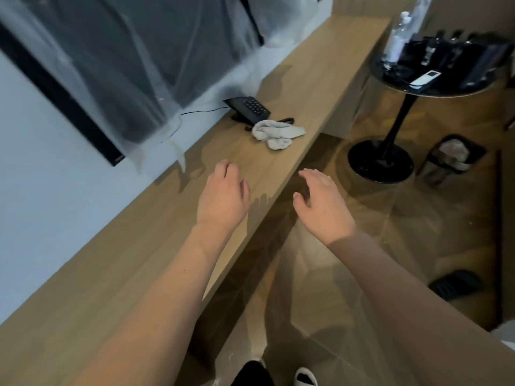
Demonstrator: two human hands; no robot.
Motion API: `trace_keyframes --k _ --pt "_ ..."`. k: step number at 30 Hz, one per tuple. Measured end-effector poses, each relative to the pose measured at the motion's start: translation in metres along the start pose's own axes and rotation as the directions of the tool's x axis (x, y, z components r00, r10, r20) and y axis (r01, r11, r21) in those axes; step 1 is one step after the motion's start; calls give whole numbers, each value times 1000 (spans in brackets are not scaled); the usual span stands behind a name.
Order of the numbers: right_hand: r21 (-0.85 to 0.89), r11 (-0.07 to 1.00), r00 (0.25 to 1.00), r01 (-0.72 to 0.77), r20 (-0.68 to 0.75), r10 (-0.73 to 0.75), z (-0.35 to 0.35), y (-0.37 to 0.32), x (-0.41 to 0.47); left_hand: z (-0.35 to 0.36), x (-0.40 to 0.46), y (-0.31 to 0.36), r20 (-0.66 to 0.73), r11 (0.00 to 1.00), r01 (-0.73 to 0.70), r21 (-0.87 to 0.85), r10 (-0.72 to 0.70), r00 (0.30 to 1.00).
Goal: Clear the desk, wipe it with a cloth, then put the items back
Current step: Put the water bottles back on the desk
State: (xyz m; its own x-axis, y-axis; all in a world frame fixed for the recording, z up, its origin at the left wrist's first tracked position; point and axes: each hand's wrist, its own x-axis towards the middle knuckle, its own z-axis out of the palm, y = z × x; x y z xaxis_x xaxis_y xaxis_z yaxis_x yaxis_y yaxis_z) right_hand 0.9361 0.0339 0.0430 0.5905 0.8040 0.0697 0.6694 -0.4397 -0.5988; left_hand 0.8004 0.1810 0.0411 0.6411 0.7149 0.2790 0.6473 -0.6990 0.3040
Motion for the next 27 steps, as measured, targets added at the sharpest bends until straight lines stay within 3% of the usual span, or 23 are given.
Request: trace_keyframes --k 8,22,27 --pt "41 975 975 -219 -21 220 -24 81 106 76 126 60 75 988 -144 -48 147 986" --pt "-11 957 952 -291 -106 288 -92 190 287 182 344 158 155 939 -308 -157 331 931" --pt "99 942 934 -322 -128 333 -123 252 348 226 405 213 170 943 -309 -126 327 929"
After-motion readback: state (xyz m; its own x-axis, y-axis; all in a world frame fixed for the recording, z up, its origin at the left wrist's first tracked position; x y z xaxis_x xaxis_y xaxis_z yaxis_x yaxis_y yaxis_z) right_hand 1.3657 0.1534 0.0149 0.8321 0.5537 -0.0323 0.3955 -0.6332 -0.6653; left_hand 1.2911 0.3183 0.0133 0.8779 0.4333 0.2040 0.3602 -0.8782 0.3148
